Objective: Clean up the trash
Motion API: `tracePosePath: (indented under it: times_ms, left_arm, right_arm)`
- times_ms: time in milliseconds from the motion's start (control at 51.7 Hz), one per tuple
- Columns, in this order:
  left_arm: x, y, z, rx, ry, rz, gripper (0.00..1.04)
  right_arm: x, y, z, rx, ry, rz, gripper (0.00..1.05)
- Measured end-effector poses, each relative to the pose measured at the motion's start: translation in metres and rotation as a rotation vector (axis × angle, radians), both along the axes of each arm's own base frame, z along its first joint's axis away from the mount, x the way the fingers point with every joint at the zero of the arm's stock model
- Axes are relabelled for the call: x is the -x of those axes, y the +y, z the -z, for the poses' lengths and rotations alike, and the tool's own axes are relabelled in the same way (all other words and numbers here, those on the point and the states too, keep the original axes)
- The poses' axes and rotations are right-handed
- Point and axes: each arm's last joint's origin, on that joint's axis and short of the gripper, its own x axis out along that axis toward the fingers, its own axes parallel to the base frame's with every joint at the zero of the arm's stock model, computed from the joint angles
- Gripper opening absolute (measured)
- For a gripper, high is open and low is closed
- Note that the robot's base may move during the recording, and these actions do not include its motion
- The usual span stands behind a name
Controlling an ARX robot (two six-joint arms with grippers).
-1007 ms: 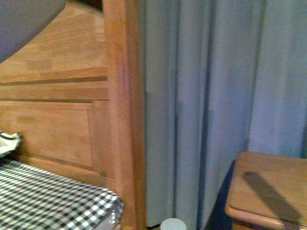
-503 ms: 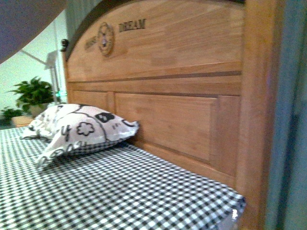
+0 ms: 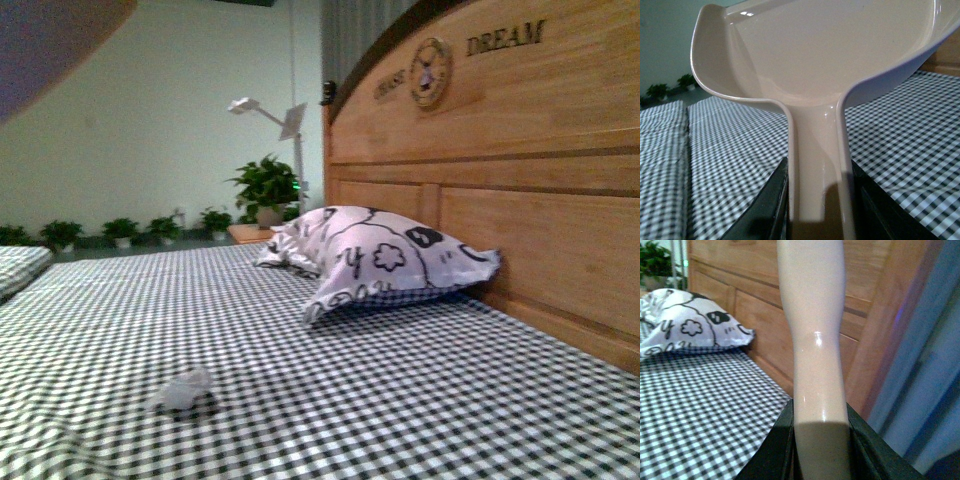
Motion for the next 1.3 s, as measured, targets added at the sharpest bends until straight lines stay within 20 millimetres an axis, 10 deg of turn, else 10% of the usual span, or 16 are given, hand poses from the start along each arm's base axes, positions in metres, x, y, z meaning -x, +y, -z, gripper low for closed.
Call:
tracePosePath:
  times_ms: [542, 871, 1297]
  left_arm:
    - [0.000, 0.000, 0.000, 0.002, 0.000, 0.004, 0.29]
    - [-0.024, 0.011, 0.007, 0.106, 0.381, 0.243, 0.29]
    - [-0.141, 0.064, 0.044, -0.543, 0.228, 0.304, 0.29]
  right_arm:
    - [-0.001, 0.001, 0.001, 0.006, 0.007, -0.006, 0.21]
    - [0.000, 0.000, 0.001, 0.002, 0.002, -0.002, 0.21]
    - [0.000, 0.000, 0.000, 0.001, 0.001, -0.003, 0.21]
